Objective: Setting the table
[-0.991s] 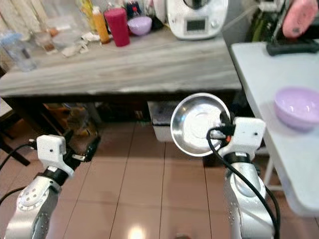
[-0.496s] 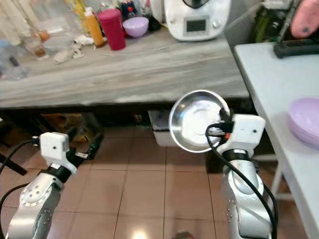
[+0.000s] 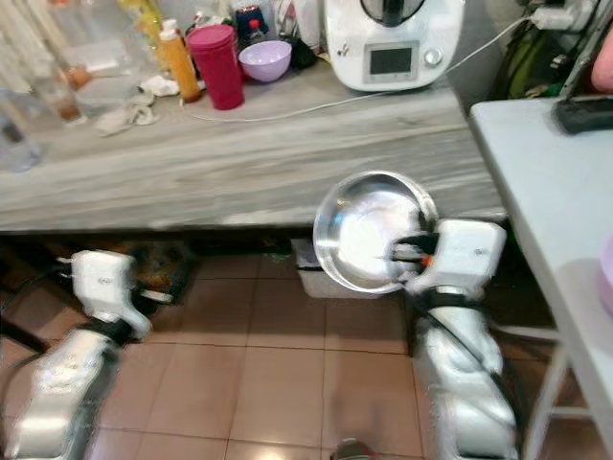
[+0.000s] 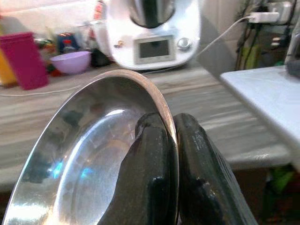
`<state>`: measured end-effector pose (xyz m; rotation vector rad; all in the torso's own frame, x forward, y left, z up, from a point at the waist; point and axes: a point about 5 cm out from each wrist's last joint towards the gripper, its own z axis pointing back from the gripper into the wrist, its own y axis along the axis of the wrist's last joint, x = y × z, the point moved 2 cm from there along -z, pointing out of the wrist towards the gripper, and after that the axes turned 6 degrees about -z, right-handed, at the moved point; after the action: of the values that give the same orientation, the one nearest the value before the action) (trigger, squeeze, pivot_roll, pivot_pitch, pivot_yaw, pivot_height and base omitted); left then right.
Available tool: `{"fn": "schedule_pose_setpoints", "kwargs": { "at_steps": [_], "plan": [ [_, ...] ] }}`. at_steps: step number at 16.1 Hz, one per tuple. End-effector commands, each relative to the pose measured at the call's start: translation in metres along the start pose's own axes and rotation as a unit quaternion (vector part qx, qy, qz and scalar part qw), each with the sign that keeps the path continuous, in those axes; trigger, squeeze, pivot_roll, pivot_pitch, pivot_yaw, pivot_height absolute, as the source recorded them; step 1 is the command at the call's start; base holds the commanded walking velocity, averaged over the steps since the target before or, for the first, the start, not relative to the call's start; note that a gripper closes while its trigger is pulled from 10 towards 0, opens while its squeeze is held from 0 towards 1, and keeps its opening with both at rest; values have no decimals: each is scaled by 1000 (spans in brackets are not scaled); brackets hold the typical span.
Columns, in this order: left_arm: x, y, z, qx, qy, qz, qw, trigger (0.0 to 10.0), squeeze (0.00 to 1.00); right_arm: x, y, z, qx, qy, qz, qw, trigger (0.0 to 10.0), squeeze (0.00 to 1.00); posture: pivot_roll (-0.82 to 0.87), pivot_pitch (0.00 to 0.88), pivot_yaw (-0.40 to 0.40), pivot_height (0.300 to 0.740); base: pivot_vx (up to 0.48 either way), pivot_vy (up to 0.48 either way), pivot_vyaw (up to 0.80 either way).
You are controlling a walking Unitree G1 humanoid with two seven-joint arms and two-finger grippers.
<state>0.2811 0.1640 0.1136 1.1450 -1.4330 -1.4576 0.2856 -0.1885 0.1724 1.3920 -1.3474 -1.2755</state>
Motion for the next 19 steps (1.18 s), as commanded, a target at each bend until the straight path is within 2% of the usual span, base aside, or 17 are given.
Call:
{"fn": "schedule_pose_setpoints", "kwargs": {
  "at_steps": [1,11,15,19],
  "plan": [
    [-12,1,5,-4,15,-11,1000,10000,0,-13,8,-2,18,18,-14,1000,10000,0,-253,96,115,740,341,0,0],
    [-12,5,1,2,10,-16,1000,10000,0,-17,16,-11,40,21,-41,998,10000,0,-246,98,116,740,341,0,0],
    [-9,11,-1,19,-2,-16,1000,10000,0,-7,13,-17,34,-20,-92,995,10000,0,-243,97,123,740,170,0,0],
    [0,12,-1,16,-43,-38,998,10000,0,-13,2,-28,8,-26,-126,992,10000,0,-235,101,130,740,0,0,0]
  ]
}}
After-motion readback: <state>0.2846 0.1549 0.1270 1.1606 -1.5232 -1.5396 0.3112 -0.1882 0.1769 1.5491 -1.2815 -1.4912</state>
